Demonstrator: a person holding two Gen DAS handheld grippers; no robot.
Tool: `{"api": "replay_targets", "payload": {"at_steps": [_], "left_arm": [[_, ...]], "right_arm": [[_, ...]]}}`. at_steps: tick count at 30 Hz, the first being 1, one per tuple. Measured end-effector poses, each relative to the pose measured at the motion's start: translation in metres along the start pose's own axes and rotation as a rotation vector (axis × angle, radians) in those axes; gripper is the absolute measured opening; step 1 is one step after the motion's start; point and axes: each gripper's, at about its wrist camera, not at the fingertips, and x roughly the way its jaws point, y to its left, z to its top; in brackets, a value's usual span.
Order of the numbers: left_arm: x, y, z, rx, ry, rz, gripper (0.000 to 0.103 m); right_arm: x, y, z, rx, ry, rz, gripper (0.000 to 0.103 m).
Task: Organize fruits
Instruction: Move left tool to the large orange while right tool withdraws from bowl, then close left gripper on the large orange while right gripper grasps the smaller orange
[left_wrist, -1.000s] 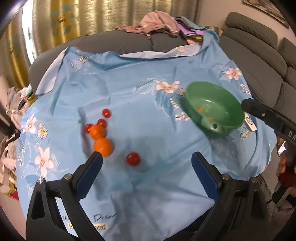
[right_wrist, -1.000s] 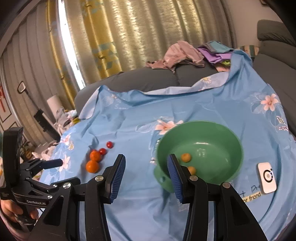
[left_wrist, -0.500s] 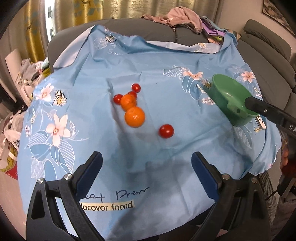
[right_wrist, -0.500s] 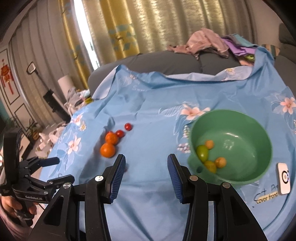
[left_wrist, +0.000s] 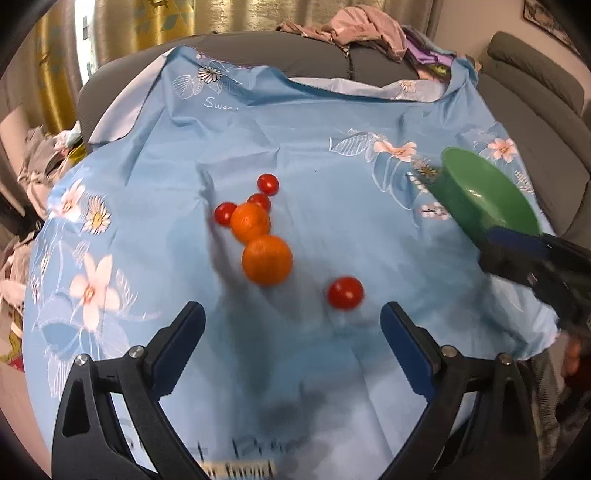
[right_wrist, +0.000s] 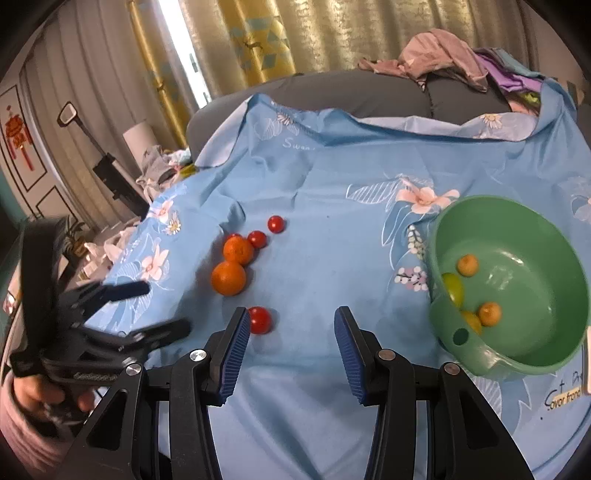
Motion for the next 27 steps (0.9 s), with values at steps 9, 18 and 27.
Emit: {"api": "replay_targets", "payload": {"at_steps": [9, 18, 27], "left_arm": [[0.059, 0.011, 0.025, 0.007, 0.063, 0.057, 0.083], [0.083, 0.02, 0.031, -0.022, 0.094, 0.046, 0.054], [0.087, 0.024, 0.03, -0.035, 0.109, 0.038, 0.045]], "right_arm": [[0.017, -0.006, 0.0, 0.004, 0.044, -0.009, 0.048], [0.028, -0.005, 0.0, -0.007, 0.062, 0.007, 0.048], [0.03, -0.01, -0.002, 0.003, 0.065, 0.015, 0.048]]}}
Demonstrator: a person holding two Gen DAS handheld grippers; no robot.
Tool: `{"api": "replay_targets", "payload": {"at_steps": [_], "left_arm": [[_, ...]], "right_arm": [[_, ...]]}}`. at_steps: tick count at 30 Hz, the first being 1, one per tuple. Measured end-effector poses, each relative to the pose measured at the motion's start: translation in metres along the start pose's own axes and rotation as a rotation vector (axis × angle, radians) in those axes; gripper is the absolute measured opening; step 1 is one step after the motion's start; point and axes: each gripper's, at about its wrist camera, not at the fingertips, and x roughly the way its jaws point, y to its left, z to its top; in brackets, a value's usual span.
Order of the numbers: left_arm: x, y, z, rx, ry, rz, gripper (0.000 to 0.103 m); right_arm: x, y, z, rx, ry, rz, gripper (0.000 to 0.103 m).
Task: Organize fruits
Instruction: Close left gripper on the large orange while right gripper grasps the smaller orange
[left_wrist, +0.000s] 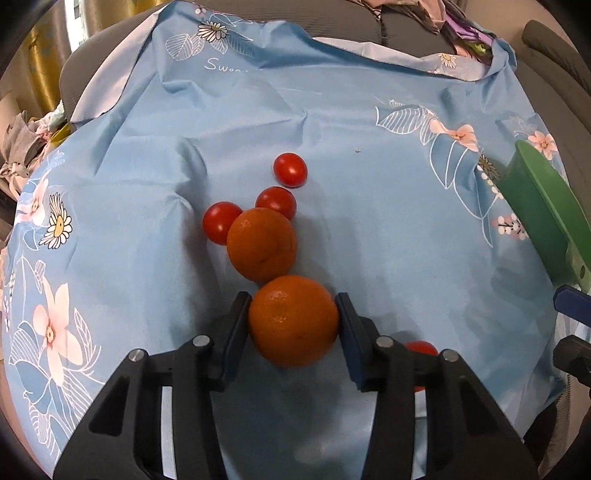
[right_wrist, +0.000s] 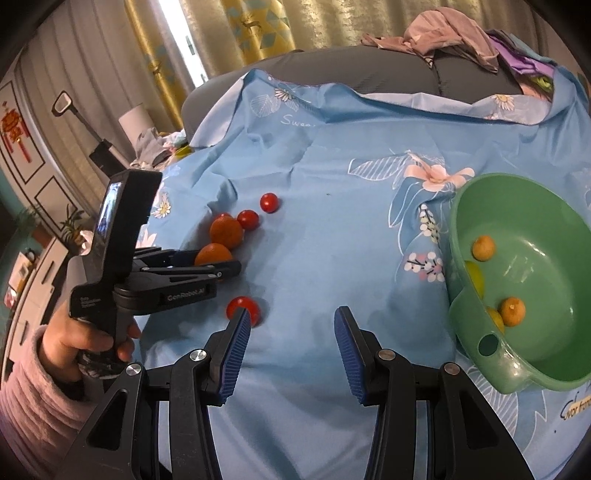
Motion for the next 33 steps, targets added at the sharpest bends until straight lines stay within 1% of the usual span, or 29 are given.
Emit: {"api": "replay_targets", "payload": {"at_steps": [2, 6, 10, 14, 19, 21, 26, 33], "left_arm": [[0.0, -0.001, 0.0, 0.001, -0.001, -0.004, 0.045], [-0.01, -0.001, 0.0, -0.008, -0.028, -0.029, 0.045], [-0.031, 0.001, -0.001, -0.014, -0.077, -0.058, 0.045], [-0.049, 0.01, -0.004, -0.023, -0.123, -0.067, 0.045], [-0.064, 0.028, -0.008, -0.045, -0.157, -0.066, 0.045], [-0.067, 0.034, -0.009, -0.054, -0.166, -0.061, 0.045], [-0.074, 0.054, -0.016, -0.085, -0.182, -0.057, 0.045], [-0.078, 0.069, -0.02, -0.109, -0.187, -0.06, 0.045]], "right_arm": [[0.001, 0.0, 0.0, 0.002, 0.0, 0.004, 0.048], [0.004, -0.002, 0.0, 0.006, 0.003, 0.011, 0.048], [0.008, -0.004, 0.004, 0.013, -0.001, 0.031, 0.048], [0.022, -0.002, 0.012, 0.026, 0.011, 0.075, 0.048], [0.048, 0.012, 0.033, 0.01, 0.029, 0.131, 0.048], [0.063, 0.021, 0.042, -0.004, 0.044, 0.164, 0.048], [0.108, 0.045, 0.06, -0.034, 0.1, 0.205, 0.048], [0.15, 0.067, 0.076, -0.059, 0.151, 0.188, 0.048]]}}
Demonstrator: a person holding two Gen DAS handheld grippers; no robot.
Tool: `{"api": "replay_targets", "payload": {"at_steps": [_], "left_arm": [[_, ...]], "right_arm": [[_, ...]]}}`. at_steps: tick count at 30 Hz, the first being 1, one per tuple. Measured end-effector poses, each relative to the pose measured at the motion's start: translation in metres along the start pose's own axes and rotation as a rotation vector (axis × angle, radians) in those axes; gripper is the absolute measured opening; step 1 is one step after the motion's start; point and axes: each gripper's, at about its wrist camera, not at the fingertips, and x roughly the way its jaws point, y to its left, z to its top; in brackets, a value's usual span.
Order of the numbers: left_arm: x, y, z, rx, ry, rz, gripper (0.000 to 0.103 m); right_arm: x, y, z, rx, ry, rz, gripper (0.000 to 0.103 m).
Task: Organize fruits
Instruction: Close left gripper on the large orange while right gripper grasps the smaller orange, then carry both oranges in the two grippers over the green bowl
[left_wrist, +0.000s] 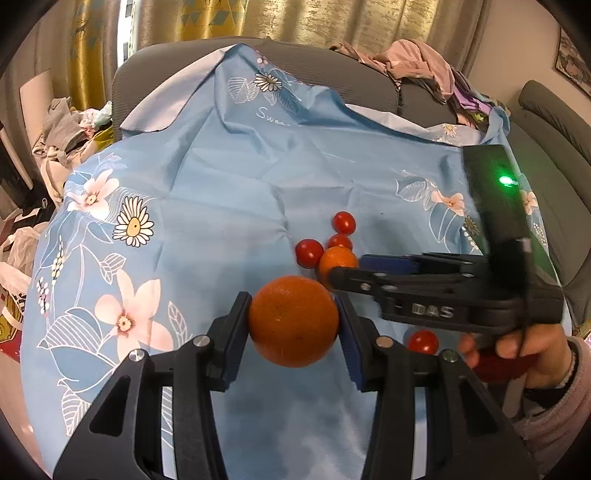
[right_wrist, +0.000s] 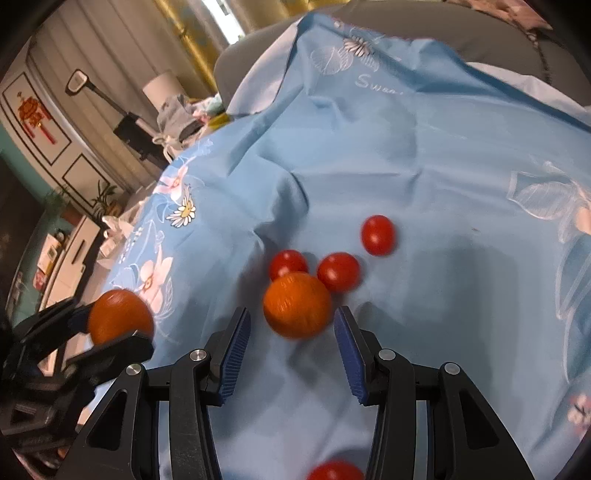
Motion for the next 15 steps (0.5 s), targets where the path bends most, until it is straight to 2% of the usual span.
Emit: {"api": "replay_targets", "payload": {"at_steps": [4, 6, 15], "left_arm": [[0.0, 0.003, -0.001, -0.005, 0.001, -0.006, 0.045], [0.0, 0.003, -0.001, -0.003, 0.004, -0.008, 0.045], [-0.006, -0.006, -0.005, 0.007, 0.004, -0.021, 0.045]], "right_arm": [[0.016, 0.001, 0.005, 0.003, 0.039, -0.027, 0.048], [0.017, 0.002, 0.004, -0.009, 0.038, -0.034, 0.044], [-0.018, 0.009, -0.008, -0.036, -0.023, -0.054, 0.043]]}}
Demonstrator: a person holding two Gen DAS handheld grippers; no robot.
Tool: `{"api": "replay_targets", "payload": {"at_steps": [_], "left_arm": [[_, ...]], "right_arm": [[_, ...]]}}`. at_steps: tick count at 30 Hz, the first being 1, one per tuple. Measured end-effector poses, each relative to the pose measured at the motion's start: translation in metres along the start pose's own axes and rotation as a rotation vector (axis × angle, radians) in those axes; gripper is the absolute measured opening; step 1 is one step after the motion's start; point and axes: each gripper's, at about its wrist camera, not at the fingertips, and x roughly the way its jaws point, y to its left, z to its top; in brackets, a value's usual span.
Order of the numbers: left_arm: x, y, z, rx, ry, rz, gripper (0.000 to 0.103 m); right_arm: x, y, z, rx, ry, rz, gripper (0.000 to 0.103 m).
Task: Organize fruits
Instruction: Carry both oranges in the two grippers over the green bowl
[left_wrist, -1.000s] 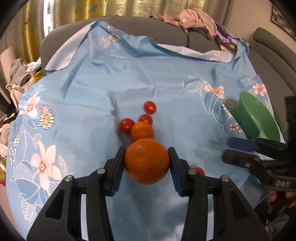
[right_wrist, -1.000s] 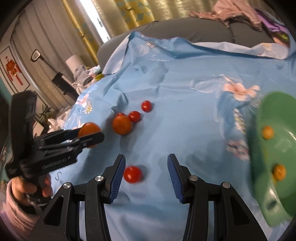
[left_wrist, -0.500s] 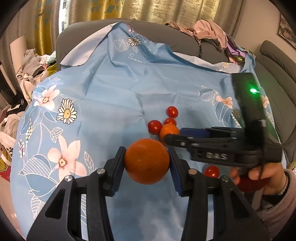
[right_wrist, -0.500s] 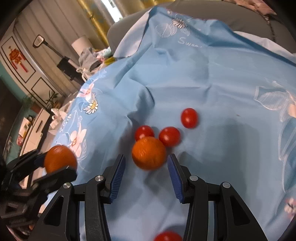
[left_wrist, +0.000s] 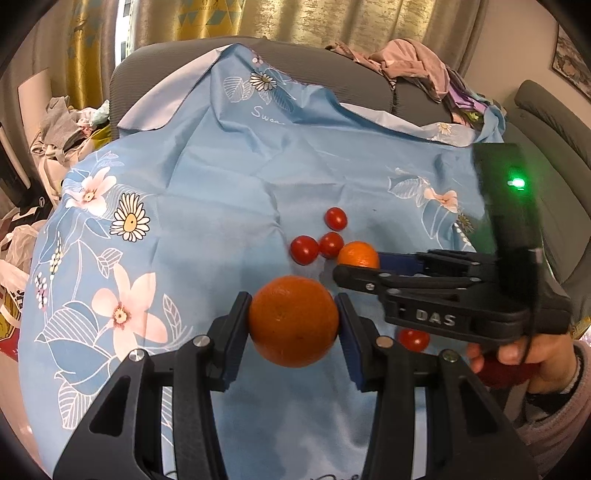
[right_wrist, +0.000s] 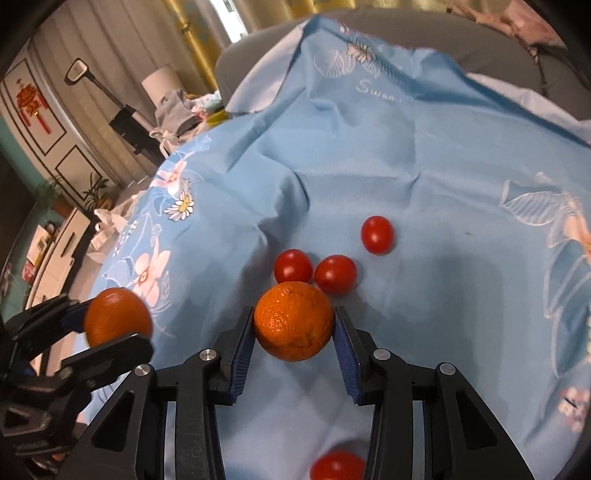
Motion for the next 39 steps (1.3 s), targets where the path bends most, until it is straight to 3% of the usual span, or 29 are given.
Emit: {"api": "replay_targets", "payload": {"at_steps": [18, 39], "left_arm": [[-0.028, -0.055, -0.015, 0.067, -0.002, -0.027, 0.045], [-0.044, -0.109, -0.018, 0.153, -0.011, -0.036, 0.045]], "right_arm": [[-0.101, 0.004, -0.048, -0.021, -0.169, -0.084, 0.044], [-0.157, -0.01, -0.076, 0.008, -0.278, -0.099, 0.044]]}}
